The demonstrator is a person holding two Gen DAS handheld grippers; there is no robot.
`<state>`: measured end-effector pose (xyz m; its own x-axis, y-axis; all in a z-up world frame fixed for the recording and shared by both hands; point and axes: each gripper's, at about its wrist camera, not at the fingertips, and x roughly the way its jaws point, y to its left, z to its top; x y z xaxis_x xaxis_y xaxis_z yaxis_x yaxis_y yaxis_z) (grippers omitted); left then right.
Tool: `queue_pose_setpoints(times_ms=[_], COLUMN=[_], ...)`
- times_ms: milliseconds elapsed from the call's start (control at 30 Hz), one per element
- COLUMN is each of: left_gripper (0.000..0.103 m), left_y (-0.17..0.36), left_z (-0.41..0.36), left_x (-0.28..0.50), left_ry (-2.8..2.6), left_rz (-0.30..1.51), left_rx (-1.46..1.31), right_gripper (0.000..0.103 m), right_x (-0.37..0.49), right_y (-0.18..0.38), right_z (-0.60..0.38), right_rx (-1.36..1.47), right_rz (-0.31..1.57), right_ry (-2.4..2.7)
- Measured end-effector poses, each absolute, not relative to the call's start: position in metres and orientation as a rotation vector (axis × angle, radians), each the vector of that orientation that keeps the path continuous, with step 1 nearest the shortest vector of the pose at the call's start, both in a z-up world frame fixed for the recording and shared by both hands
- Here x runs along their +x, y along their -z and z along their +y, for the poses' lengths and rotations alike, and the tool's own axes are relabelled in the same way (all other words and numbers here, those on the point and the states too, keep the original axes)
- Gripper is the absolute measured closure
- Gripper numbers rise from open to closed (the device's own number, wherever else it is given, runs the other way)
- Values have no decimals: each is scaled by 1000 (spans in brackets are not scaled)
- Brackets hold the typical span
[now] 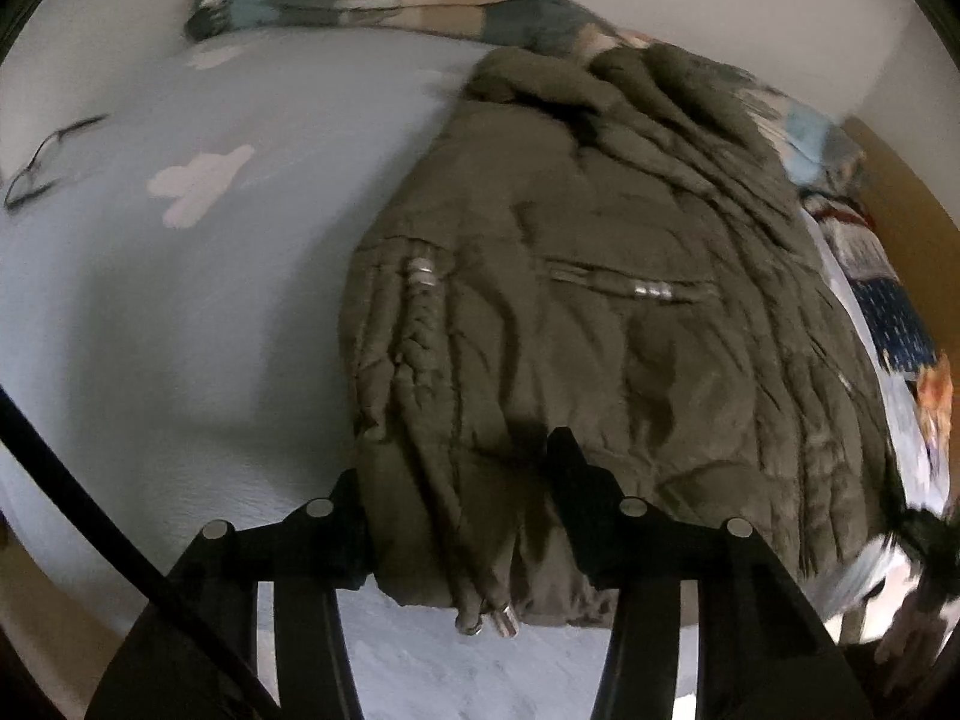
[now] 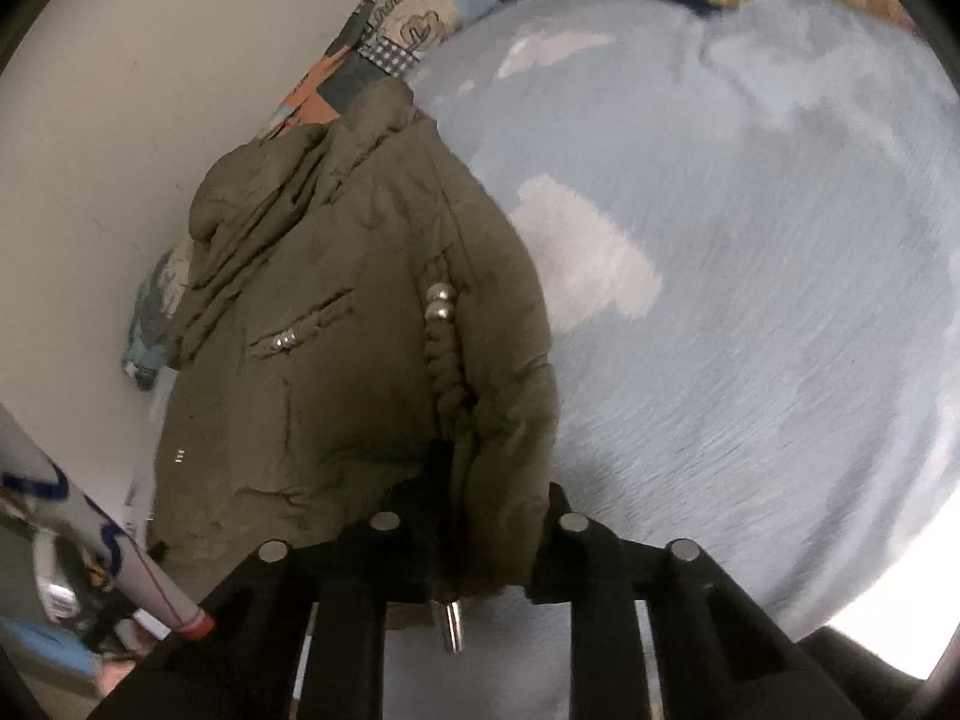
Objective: Fold large clothes
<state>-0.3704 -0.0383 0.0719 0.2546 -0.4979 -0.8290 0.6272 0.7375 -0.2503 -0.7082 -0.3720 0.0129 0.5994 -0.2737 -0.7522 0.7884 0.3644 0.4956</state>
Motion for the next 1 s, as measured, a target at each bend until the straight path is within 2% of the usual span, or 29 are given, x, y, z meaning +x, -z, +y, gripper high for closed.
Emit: queue_pose_setpoints(times_ms=[300, 400, 500, 533, 600, 633, 667, 800, 833, 867, 967, 1000], left_gripper=[54, 40, 35, 32, 29, 28, 28, 23, 23, 22, 22, 22], left_y=[-75, -69, -65, -64, -62, -60, -59, -51, -51, -51, -51, -51], left_z=[-37, -33, -33, -33, -32, -32, -32, -32, -34, -35, -39, -40], left_x=[-377, -362, -356, -354, -354, -353, -352, -352, -354, -356, -363, -364], left_ry=[789, 743, 719, 714, 703, 702, 703, 698, 698, 696, 697, 705], left_rz=[1045, 1085, 1104, 1109, 1117, 1124, 1134, 1172, 1170, 1165, 1150, 1147], left_rx=[192, 153, 135, 134, 135, 130, 126, 101, 105, 114, 133, 138], right_gripper=[86, 84, 79, 76, 60, 46, 40, 40, 46, 59, 72, 73], right_x=[-719, -728, -736, -738, -739, -739, -740, -734, -731, -727, -717, -716], right_y=[-35, -28, -22, -20, -15, -14, -13, -7, -4, -1, 2, 2], right_z=[-371, -379, -382, -383, -383, -383, -383, -384, -383, -383, -380, -380], right_rx=[840, 961, 1048, 1070, 1110, 1124, 1137, 1162, 1169, 1176, 1166, 1166], right_rz=[605, 532, 486, 480, 472, 465, 457, 460, 469, 482, 493, 485], right_ry=[861, 787, 750, 745, 737, 736, 736, 713, 702, 688, 665, 649])
